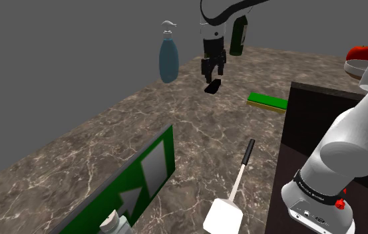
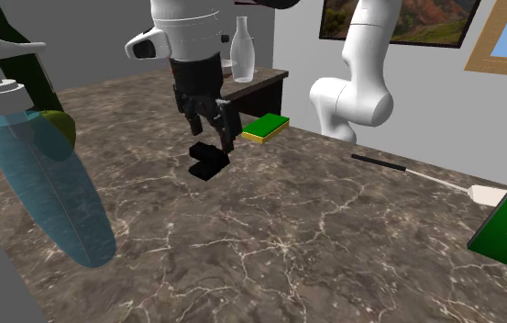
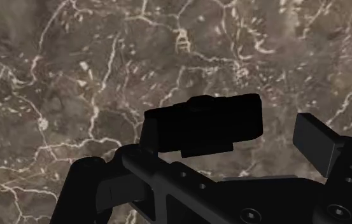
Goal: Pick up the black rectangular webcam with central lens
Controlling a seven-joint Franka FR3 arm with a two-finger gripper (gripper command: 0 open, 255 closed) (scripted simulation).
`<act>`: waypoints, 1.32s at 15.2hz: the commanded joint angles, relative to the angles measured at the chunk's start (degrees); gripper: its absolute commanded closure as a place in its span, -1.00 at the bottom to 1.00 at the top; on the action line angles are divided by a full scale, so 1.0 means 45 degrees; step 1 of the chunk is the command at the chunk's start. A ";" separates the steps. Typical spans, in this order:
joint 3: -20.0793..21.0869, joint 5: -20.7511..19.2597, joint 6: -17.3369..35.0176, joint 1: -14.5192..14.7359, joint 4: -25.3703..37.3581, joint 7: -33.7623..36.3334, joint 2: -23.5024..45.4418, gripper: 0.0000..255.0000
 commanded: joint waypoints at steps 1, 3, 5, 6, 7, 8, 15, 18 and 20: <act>0.0009 -0.0148 -0.0101 -0.0011 0.1040 -0.0151 0.1275 -1.00; 0.0022 -0.0222 -0.0194 -0.0004 0.1609 -0.0208 0.1916 -1.00; 0.0020 -0.0230 0.0141 -0.0004 0.1321 -0.0184 0.1964 -1.00; 0.0019 -0.0234 0.0307 -0.0005 0.1187 -0.0172 0.1997 -1.00; 0.0018 -0.0239 0.0473 -0.0005 0.1053 -0.0159 0.2029 -1.00; 0.0018 -0.0244 0.0640 -0.0005 0.0921 -0.0146 0.2064 -1.00; 0.0019 -0.0259 0.1064 -0.0004 0.0605 -0.0106 0.2175 1.00; 0.0023 -0.0258 0.1074 0.0000 0.0587 -0.0097 0.2168 1.00; 0.0018 -0.0261 0.1045 -0.0006 0.0633 -0.0108 0.2183 1.00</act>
